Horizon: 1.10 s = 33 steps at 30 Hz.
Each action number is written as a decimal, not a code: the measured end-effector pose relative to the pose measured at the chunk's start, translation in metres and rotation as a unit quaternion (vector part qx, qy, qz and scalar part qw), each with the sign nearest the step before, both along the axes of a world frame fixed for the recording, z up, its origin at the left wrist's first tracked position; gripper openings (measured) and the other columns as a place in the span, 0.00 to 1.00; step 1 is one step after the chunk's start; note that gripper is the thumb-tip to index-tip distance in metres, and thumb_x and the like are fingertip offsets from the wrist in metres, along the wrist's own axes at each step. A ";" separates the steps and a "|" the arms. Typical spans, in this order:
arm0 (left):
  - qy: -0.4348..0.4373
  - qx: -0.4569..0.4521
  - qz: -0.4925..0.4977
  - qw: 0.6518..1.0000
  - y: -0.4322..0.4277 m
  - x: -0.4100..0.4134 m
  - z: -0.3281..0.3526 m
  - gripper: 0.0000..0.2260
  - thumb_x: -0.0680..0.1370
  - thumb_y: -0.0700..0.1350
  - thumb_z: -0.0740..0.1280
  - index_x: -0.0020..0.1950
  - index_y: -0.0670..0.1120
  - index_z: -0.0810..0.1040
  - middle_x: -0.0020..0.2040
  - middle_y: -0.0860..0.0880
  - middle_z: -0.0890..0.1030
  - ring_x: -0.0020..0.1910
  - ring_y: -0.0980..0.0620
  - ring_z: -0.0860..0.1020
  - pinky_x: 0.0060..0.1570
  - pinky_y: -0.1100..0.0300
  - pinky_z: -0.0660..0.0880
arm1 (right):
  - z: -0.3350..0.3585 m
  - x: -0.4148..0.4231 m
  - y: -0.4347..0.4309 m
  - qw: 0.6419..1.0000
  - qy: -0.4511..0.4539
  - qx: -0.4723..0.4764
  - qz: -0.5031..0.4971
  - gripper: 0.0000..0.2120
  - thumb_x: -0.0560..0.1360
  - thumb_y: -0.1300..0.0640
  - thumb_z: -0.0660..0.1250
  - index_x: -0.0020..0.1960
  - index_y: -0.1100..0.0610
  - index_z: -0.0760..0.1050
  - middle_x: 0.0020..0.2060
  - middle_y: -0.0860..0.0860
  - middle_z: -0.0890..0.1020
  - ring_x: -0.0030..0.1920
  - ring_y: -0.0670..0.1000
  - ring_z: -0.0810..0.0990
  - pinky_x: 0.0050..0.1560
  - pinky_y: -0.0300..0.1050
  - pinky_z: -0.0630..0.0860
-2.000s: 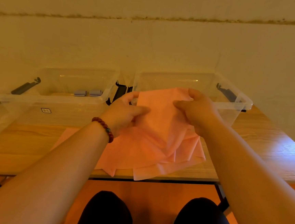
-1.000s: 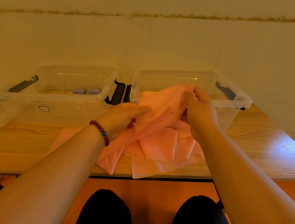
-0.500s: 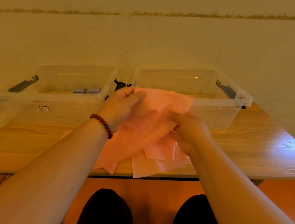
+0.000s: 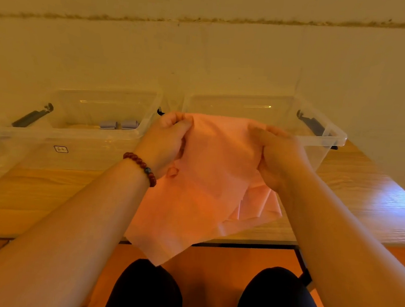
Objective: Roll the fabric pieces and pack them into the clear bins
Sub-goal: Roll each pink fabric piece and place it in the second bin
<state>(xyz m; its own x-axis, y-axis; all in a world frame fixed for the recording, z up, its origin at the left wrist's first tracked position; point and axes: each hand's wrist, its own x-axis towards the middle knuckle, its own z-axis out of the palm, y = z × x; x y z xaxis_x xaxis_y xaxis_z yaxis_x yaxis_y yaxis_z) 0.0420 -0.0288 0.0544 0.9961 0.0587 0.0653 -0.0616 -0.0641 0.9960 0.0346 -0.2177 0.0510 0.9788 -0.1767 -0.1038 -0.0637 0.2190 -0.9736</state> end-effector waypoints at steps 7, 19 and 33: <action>0.066 -0.017 -0.064 0.996 0.000 -0.015 -0.017 0.13 0.70 0.54 0.70 0.50 0.48 0.81 0.49 0.47 0.84 0.50 0.48 0.82 0.50 0.49 0.79 | 0.002 0.000 -0.001 0.997 -0.009 -0.070 -0.022 0.10 0.82 0.58 0.59 0.46 0.54 0.77 0.30 0.50 0.75 0.30 0.49 0.71 0.25 0.40 0.72; -0.036 0.090 0.111 0.989 0.000 0.007 -0.011 0.05 0.76 0.51 0.69 0.44 0.51 0.77 0.44 0.51 0.81 0.43 0.49 0.79 0.42 0.52 0.77 | -0.025 -0.012 0.008 0.994 -0.002 -0.067 -0.091 0.16 0.75 0.51 0.71 0.56 0.51 0.66 0.43 0.57 0.82 0.38 0.55 0.85 0.40 0.56 0.83; 0.032 0.076 -0.052 0.995 0.000 -0.019 -0.040 0.08 0.74 0.47 0.72 0.49 0.55 0.75 0.46 0.51 0.82 0.43 0.55 0.81 0.44 0.61 0.79 | 0.005 -0.007 0.010 0.997 -0.074 -0.003 0.019 0.11 0.82 0.56 0.60 0.46 0.51 0.80 0.41 0.56 0.78 0.44 0.55 0.75 0.46 0.53 0.71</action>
<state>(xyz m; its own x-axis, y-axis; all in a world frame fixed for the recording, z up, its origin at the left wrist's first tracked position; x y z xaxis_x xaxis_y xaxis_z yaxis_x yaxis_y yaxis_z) 0.0230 -0.0285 0.0141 0.9987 -0.0515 0.0019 -0.0127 -0.2114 0.9773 0.0279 -0.2073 0.0564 0.9894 -0.1389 0.0429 0.0722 0.2128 -0.9744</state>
